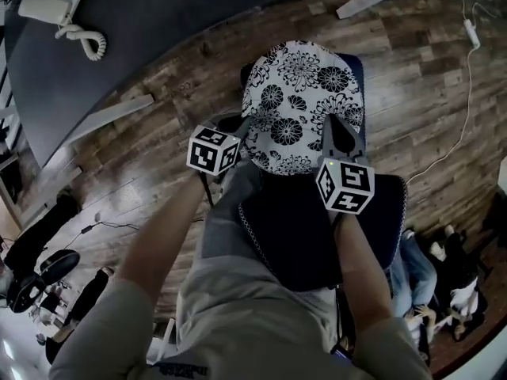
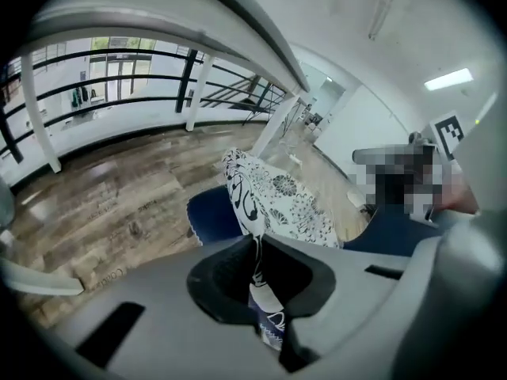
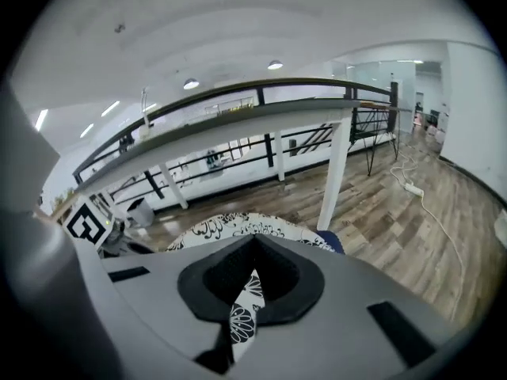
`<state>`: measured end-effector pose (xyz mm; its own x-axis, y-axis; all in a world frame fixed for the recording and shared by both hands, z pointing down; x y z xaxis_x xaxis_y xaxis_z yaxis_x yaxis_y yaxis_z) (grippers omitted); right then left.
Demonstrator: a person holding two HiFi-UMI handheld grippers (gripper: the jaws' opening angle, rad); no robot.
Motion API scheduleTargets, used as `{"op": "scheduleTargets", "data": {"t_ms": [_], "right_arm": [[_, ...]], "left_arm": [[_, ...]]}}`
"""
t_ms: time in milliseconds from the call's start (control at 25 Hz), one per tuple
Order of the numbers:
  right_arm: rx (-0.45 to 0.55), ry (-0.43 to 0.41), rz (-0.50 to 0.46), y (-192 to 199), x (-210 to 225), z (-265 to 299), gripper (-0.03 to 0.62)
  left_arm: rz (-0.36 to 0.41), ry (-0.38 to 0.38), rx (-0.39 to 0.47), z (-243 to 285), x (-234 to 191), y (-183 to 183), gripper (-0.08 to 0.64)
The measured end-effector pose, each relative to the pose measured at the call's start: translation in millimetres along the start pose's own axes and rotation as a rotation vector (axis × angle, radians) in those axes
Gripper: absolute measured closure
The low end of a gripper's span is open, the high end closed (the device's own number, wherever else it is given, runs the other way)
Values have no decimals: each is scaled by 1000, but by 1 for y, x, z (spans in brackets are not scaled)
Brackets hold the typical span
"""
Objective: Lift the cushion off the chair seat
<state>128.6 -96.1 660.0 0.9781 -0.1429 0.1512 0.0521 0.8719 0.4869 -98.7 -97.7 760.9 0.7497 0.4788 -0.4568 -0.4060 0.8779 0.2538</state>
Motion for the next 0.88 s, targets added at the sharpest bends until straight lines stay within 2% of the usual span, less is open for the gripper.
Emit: {"op": "scheduleTargets", "data": {"t_ms": [80,280,480,680,880], "right_arm": [[66,-2,35,-25,10,-22,591],[195,8,8,-75,18,-90,589],[310,23,-62,-116,13,-165,591],[456,101,-217,-156,0,-250,589],[614,88,-258,-185,-13,-337,591]], "left_arm": [[17,0,41,-19,15,-22,541],[65,-46,125,-71,56,-64,544],[103,-65,245,-136,103,-100,545],[139,-104,384,-214,148,-129,545],[146,-131,502,-294,188,-136,545]]}}
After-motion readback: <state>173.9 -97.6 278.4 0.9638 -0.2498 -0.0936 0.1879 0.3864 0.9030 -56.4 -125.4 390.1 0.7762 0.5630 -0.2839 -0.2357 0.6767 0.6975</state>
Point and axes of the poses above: the fingertips, and each gripper's own axes: z forward along the fingers, x to its right, y out of its underside, the point moved 6 cm from there along -z, backward along the fingers, and after that the axes turned 14 degrees about -x, right-handed, at the moved point
